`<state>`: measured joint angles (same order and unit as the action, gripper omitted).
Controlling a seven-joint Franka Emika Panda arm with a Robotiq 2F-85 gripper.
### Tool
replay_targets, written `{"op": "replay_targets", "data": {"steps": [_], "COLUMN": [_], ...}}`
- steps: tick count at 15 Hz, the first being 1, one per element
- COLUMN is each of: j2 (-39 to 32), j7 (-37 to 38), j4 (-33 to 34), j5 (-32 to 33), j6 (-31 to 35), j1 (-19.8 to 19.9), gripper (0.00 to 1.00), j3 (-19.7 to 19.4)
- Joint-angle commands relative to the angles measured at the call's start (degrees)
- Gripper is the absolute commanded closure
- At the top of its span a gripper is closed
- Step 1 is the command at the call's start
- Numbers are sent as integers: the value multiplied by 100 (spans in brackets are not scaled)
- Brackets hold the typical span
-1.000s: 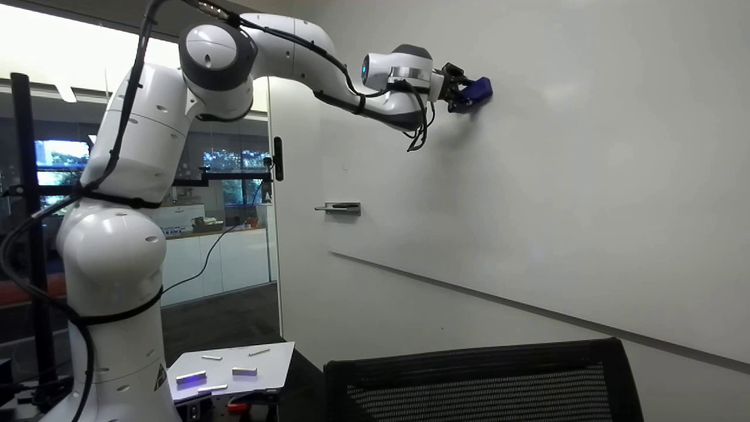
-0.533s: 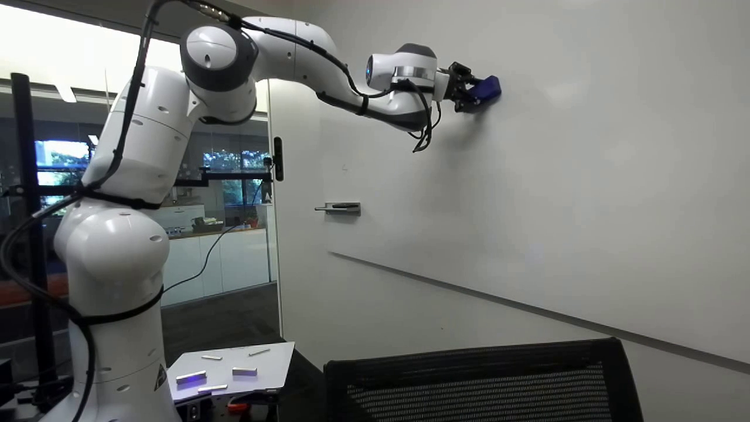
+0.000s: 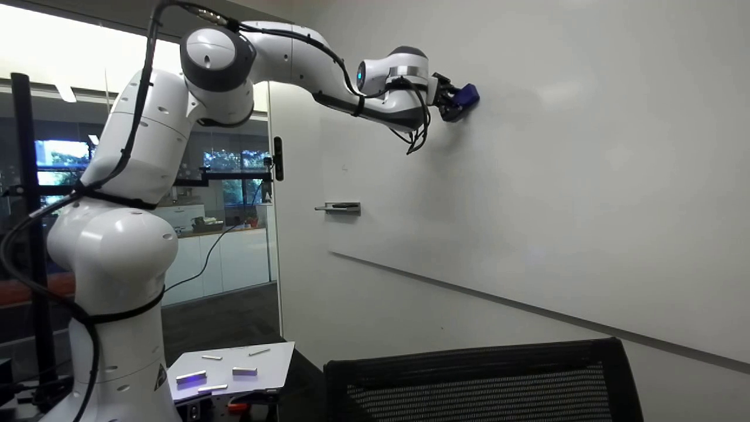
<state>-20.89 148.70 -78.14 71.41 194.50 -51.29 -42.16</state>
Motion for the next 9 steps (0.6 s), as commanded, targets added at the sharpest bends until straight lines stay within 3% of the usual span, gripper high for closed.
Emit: {"op": "replay_targets", "data": {"steps": [1, 3, 4, 9], "j2": [24, 31, 115, -247], "j7": [-151, -430, -612, -818], "j4": [-101, -167, -188, -84], "j5": [140, 21, 30, -390], "j6": [450, 534, 352, 313], "j1": [-526, -746, -737, -1039], "gripper": [69, 69, 69, 69], "j3": [-355, -427, -197, -601]}}
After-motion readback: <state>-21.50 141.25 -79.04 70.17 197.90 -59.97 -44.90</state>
